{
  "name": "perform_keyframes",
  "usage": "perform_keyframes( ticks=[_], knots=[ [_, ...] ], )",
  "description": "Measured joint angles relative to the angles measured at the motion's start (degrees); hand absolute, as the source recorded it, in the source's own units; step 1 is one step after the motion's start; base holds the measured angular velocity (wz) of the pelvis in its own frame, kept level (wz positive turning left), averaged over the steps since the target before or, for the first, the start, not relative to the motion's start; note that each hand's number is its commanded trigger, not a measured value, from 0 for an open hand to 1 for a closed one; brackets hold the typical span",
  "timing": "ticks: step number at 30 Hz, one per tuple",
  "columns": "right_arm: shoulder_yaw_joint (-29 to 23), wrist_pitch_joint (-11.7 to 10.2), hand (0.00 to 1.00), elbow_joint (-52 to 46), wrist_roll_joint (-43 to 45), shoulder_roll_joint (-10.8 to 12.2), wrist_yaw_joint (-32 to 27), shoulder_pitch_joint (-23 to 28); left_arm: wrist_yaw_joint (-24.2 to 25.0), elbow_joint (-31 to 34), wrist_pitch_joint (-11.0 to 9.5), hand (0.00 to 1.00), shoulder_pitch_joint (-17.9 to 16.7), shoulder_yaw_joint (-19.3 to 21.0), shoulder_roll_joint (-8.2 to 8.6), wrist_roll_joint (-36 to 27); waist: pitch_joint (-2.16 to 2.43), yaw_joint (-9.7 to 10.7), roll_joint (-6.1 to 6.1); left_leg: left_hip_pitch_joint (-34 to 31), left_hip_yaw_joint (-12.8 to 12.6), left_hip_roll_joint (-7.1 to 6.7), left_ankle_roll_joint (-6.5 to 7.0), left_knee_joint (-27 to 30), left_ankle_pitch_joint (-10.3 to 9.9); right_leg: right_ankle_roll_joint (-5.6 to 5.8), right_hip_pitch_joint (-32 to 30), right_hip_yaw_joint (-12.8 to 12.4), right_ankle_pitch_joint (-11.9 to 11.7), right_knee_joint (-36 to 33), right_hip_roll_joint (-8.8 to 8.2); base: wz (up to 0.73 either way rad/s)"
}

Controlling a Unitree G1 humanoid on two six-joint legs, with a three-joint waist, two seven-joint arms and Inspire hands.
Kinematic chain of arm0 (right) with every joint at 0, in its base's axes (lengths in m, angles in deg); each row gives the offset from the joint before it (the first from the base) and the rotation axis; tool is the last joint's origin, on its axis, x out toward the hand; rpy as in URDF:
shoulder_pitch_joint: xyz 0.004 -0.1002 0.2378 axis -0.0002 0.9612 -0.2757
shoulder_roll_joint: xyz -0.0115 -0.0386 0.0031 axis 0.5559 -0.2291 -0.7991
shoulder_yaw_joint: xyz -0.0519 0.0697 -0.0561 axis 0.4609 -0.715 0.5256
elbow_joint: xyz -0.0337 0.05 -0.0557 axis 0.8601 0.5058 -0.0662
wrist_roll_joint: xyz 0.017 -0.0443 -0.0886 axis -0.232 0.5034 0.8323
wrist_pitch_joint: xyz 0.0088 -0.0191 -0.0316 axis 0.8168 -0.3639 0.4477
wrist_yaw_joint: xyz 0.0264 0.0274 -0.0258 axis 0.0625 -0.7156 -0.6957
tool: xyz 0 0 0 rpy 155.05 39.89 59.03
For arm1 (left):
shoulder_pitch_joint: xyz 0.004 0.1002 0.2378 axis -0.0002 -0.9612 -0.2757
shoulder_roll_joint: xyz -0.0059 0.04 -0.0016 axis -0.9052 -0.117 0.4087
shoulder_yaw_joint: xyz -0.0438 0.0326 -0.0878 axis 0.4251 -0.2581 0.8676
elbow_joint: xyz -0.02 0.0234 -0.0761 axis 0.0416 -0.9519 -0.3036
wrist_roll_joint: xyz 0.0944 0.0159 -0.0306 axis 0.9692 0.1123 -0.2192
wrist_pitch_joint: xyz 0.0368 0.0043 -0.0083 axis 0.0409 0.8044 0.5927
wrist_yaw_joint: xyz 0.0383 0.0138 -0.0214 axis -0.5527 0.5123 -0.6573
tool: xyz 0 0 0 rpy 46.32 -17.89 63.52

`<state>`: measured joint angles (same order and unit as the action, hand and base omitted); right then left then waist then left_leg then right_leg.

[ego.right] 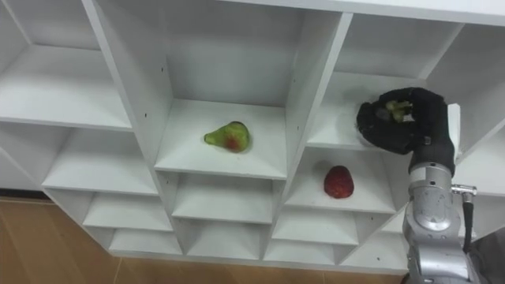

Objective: Collect fruits from the closet

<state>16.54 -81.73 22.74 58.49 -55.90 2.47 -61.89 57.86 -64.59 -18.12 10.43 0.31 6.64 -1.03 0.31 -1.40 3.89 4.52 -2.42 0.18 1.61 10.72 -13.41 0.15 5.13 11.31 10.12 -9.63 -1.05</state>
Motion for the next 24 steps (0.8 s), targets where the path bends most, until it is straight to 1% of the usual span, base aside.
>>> perform_keyframes(
  ticks=[1,3,4,7,11,14,16,20,21,22,24],
  knots=[
    [0.3,0.1,1.0,-0.4,0.0,0.2,0.2,0.1,0.0,0.3,0.0,1.0,0.0,0.0,0.0,-0.3,0.08,0.1,0.17,0.0,0.1,-0.01,0.0,0.0,0.0,0.0,0.0,0.0,0.0,0.0,-0.03,0.0],
    [1.0,0.6,1.0,-2.0,0.0,0.4,0.2,0.8,-0.3,0.6,0.0,1.0,0.1,-0.1,0.0,-0.7,0.05,0.3,0.12,0.0,0.1,0.03,0.01,0.0,0.0,0.0,0.0,0.0,0.0,0.0,-0.06,0.0],
    [1.9,0.6,1.0,-3.2,-0.1,0.5,0.3,1.5,-0.6,0.6,-0.1,1.0,0.3,-0.2,0.0,-0.7,0.1,0.4,0.19,0.0,0.1,0.02,0.02,0.0,0.0,0.0,0.0,0.0,0.0,0.0,-0.09,0.0],
    [3.9,1.1,1.0,-7.3,0.2,0.6,0.8,3.8,-1.4,0.6,-0.4,1.0,0.4,-0.8,-0.06,-0.7,0.05,1.0,0.11,0.0,0.0,0.02,0.03,0.1,0.0,0.0,0.0,-0.2,0.0,0.0,-0.16,0.0],
    [5.1,1.8,1.0,-11.5,0.7,0.6,2.3,6.0,-1.5,0.5,-0.8,1.0,0.7,-1.3,-0.1,-0.7,-0.15,1.1,-0.22,0.0,-0.1,0.03,0.08,0.0,0.0,0.0,-0.1,-0.3,0.0,-0.1,-0.27,0.0],
    [5.1,1.8,1.0,-12.6,0.7,0.6,3.1,6.3,-1.5,0.5,-1.5,1.0,0.8,-1.3,-0.1,-0.7,-0.37,1.2,-0.55,0.0,-0.2,0.03,0.1,0.0,0.1,0.0,-0.2,-0.3,0.0,-0.1,-0.27,0.0],
    [5.2,1.8,1.0,-13.5,0.7,0.6,3.5,6.7,-1.5,0.5,-1.7,1.0,0.8,-1.4,-0.09,-0.7,-0.44,1.2,-0.67,0.0,-0.7,0.02,0.1,-0.2,0.1,0.0,-0.3,-0.4,0.0,-0.1,-0.22,-0.04],
    [5.6,1.8,1.0,-16.3,4.7,0.7,5.5,8.1,-1.3,0.4,-1.7,1.0,1.5,-1.4,0.06,-0.7,-0.38,1.3,-0.72,-0.2,-1.0,-0.01,0.09,-0.3,0.1,0.0,-0.6,-0.7,0.0,-0.2,-0.1,-0.01],
    [5.6,1.8,1.0,-16.9,4.9,0.7,5.9,8.3,-1.3,0.4,-1.8,1.0,1.6,-1.4,0.16,-0.7,-0.31,1.2,-0.75,-0.3,-1.1,0.02,0.08,-0.3,0.1,0.0,-0.8,-1.0,0.0,-0.2,-0.07,-0.13],
    [5.8,1.8,1.0,-18.4,5.0,0.7,6.8,8.8,-1.2,0.4,-2.0,1.0,1.8,-1.4,0.32,-0.7,-0.23,0.9,-0.84,-0.3,-1.8,0.07,0.08,-0.1,0.1,0.0,-1.3,-1.8,0.0,-0.3,-0.02,-0.18],
    [7.1,1.8,1.0,-21.0,5.0,0.7,7.9,9.6,-1.2,0.4,-2.3,1.0,2.0,-1.6,0.3,-0.8,-0.24,1.0,-1.03,-0.3,-1.9,0.08,0.08,0.1,0.1,0.0,-1.4,-2.1,0.0,-0.2,-0.05,-0.14]
  ],
)
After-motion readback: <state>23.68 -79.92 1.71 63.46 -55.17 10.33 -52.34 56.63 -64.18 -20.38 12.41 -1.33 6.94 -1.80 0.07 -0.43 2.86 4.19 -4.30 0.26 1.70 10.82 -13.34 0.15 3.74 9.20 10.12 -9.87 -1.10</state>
